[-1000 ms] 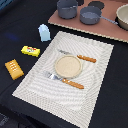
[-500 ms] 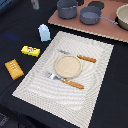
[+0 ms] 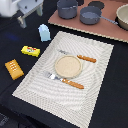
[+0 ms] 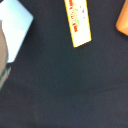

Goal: Place the bread, butter, and milk from the table onto the serving area.

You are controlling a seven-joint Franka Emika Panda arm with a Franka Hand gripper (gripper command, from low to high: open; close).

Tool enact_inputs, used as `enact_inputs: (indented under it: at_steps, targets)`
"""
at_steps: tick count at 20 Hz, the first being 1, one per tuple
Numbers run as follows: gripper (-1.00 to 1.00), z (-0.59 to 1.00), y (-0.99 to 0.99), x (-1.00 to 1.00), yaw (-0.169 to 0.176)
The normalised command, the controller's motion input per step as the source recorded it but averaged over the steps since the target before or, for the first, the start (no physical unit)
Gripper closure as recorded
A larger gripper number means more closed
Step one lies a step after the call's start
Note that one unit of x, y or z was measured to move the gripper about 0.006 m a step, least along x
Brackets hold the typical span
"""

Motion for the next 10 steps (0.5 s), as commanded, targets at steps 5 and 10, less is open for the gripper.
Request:
enact_inputs:
  at_steps: [5,10]
  targets:
    - [-1.0,-0.37,-0.86,-0.06,0.0]
    - [-1.0,-0.44,-0.55,0.0,0.0]
